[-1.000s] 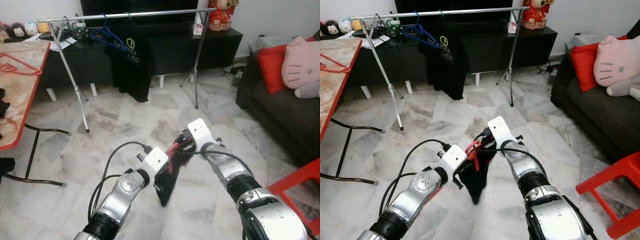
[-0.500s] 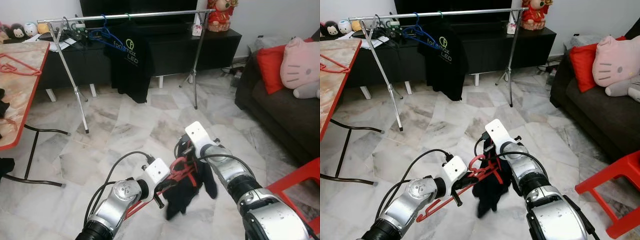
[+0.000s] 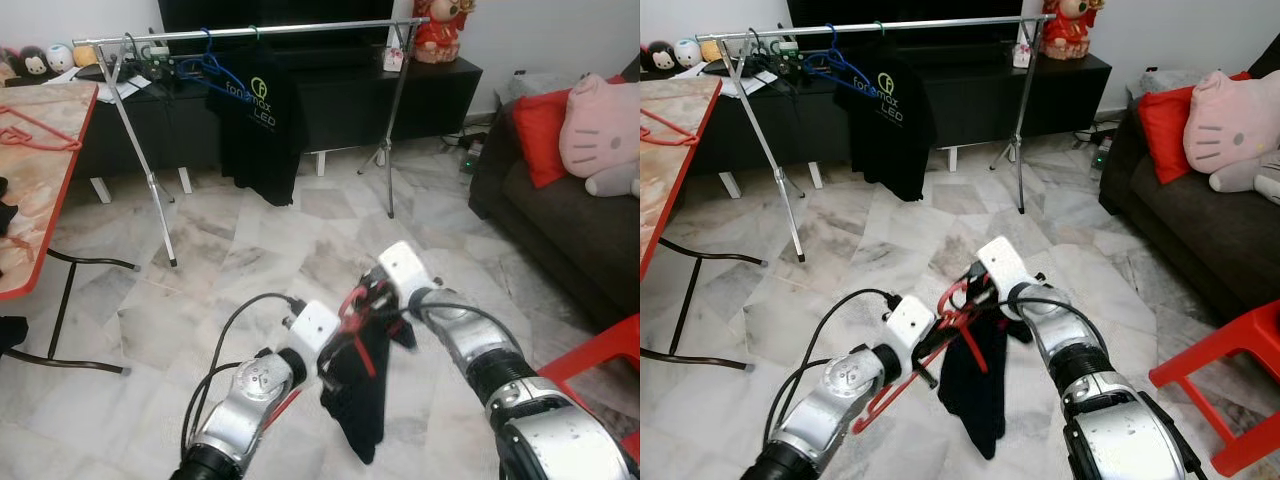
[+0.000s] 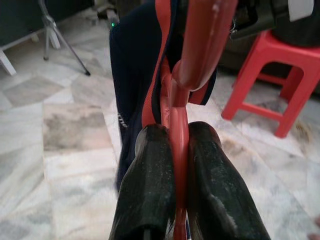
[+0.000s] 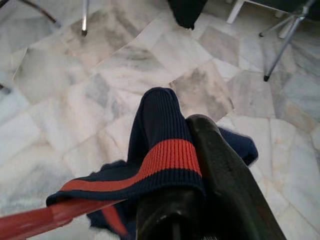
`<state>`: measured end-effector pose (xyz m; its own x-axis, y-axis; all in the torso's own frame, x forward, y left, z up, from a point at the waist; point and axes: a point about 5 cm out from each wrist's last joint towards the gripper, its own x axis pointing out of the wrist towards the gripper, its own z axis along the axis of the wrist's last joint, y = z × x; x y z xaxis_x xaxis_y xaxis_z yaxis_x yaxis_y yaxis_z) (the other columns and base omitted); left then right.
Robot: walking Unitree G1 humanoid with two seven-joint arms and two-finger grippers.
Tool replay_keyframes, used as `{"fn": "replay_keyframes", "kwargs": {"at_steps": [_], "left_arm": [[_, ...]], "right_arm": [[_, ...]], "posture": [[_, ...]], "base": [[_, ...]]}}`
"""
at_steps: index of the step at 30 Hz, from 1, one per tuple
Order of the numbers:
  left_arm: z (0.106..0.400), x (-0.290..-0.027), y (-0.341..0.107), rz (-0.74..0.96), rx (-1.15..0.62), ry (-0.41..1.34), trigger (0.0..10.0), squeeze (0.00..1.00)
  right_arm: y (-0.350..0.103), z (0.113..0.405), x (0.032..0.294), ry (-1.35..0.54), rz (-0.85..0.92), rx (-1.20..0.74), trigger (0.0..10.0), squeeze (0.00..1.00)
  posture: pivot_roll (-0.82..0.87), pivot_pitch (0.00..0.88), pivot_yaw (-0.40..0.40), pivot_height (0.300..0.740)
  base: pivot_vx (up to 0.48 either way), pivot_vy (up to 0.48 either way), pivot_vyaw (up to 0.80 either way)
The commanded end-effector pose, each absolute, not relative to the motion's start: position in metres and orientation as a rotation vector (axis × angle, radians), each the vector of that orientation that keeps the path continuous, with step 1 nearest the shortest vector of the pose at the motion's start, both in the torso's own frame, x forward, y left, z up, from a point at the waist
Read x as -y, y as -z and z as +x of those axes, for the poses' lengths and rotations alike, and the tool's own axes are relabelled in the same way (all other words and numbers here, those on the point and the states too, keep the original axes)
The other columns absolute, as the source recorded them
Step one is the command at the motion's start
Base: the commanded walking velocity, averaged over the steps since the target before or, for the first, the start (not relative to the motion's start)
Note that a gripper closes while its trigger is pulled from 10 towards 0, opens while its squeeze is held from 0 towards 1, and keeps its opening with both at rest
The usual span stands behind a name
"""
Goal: Hang hanger
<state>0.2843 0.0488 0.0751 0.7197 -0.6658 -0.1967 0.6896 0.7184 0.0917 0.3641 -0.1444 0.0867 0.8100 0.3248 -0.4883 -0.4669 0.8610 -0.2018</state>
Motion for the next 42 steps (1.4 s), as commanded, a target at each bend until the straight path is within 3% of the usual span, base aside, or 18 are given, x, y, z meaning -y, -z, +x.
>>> {"fn": "replay_keyframes", "kwargs": {"at_steps": [1, 5, 8, 11, 19, 29, 38, 42], "left_arm": [[0.286, -0.047, -0.085, 0.128, -0.098, 0.754, 10.0, 0.00], [0.283, -0.043, -0.087, 0.113, -0.085, 0.783, 10.0, 0.00], [0.282, -0.040, -0.086, 0.105, -0.085, 0.780, 10.0, 0.00], [0.284, -0.039, -0.087, 0.082, -0.073, 0.764, 10.0, 0.00], [0.286, -0.041, -0.090, 0.037, -0.056, 0.735, 10.0, 0.00], [0.282, -0.039, -0.087, 0.044, -0.070, 0.784, 10.0, 0.00], [0.275, -0.033, -0.085, 0.083, -0.087, 0.863, 10.0, 0.00], [0.275, -0.032, -0.088, 0.078, -0.072, 0.864, 10.0, 0.00]], "right_arm": [[-0.089, 0.364, 0.150, -0.416, -0.311, -0.455, 10.0, 0.00], [-0.093, 0.365, 0.149, -0.448, -0.277, -0.422, 10.0, 0.00], [-0.110, 0.368, 0.138, -0.531, -0.065, -0.324, 10.0, 0.00], [-0.115, 0.368, 0.136, -0.549, 0.019, -0.292, 10.0, 0.00], [-0.095, 0.360, 0.158, -0.388, 0.167, -0.367, 10.0, 0.00], [-0.067, 0.347, 0.183, -0.212, 0.037, -0.511, 10.0, 0.00], [-0.074, 0.350, 0.158, -0.359, -0.084, -0.475, 10.0, 0.00], [-0.064, 0.343, 0.151, -0.457, -0.317, -0.533, 10.0, 0.00]], "posture": [[-0.02, 0.000, -0.093, 0.740], [-0.02, 0.000, -0.092, 0.740], [-0.03, 0.000, -0.091, 0.740], [-0.03, 0.000, -0.091, 0.740], [-0.02, 0.000, -0.092, 0.740], [-0.03, 0.000, -0.089, 0.740], [-0.02, 0.000, -0.088, 0.740], [-0.02, 0.000, -0.090, 0.740]], "base": [[0.000, 0.000, 0.00], [0.000, 0.000, 0.00], [0.000, 0.000, 0.00], [0.000, 0.000, 0.00], [0.000, 0.000, 0.00], [0.000, 0.000, 0.00], [0.000, 0.000, 0.00], [0.000, 0.000, 0.00]]}}
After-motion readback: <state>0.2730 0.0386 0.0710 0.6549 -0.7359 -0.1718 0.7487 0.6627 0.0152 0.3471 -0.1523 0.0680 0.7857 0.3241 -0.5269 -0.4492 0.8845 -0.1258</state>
